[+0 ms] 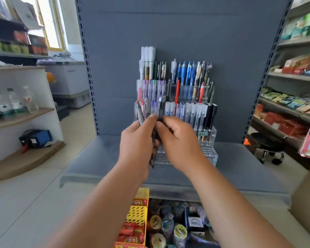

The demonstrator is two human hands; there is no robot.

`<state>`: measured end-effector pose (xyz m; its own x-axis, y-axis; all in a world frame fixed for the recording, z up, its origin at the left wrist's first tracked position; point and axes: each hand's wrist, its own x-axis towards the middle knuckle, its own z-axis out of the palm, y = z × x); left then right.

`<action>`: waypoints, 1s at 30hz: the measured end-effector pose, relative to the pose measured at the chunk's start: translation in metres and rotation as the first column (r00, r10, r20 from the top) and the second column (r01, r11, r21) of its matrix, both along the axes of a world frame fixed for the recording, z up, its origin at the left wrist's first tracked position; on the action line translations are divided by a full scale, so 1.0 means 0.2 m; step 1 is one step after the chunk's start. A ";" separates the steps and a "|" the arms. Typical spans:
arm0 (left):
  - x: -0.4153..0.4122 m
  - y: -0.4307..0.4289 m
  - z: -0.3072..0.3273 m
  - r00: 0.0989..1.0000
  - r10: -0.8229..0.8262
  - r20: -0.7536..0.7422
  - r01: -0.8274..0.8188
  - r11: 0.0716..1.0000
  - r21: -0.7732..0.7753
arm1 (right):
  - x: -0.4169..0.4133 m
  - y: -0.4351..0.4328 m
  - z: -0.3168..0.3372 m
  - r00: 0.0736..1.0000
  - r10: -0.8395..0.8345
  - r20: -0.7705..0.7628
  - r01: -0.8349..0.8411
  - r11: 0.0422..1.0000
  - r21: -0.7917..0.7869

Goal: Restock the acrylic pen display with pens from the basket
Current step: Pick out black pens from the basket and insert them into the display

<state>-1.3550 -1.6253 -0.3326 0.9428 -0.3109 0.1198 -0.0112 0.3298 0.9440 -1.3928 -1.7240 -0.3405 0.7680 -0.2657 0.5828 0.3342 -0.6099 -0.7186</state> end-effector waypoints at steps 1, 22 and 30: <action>0.03 -0.03 -0.01 1.000 -0.005 0.020 0.005 1.000 0.011 | 0.02 -0.03 -0.02 1.000 -0.021 -0.007 0.021 0.999 -0.035; 0.36 -0.13 -0.26 0.954 0.174 0.242 -0.191 0.981 0.046 | 0.39 -0.29 -0.19 0.981 -0.191 0.046 0.177 0.961 0.211; 0.41 -0.09 -0.26 0.957 0.201 0.209 -0.219 0.974 0.065 | 0.44 -0.33 -0.29 0.961 -0.269 -0.057 0.272 0.961 0.042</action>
<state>-1.2738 -1.6428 -0.3846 0.9476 -0.1263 0.2934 -0.2623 0.2167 0.9403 -1.3045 -1.7895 -0.3995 0.6915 -0.4948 0.5263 0.1245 -0.6360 -0.7616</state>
